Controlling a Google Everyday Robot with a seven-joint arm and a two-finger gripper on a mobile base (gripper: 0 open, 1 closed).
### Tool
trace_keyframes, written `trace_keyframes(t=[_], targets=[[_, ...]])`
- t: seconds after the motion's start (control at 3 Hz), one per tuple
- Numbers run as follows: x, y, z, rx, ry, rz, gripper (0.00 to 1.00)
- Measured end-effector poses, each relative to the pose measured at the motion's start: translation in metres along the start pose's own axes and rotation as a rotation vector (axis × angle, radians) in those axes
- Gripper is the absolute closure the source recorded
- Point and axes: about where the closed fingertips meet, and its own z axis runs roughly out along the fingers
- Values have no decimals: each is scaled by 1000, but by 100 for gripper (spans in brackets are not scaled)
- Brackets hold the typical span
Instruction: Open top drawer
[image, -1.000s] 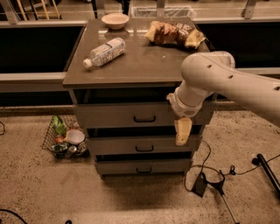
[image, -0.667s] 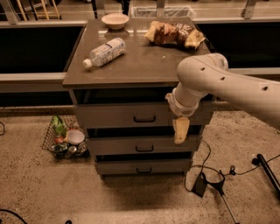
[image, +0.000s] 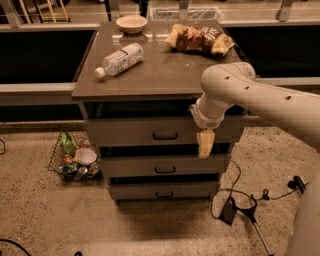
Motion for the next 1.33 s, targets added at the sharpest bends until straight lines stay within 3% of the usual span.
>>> trace_keyframes(t=[0.67, 1.0, 1.33], targets=[[9, -17, 33, -52, -30, 4, 0], [9, -16, 48, -88, -32, -2, 15], [9, -16, 49, -90, -32, -2, 39]])
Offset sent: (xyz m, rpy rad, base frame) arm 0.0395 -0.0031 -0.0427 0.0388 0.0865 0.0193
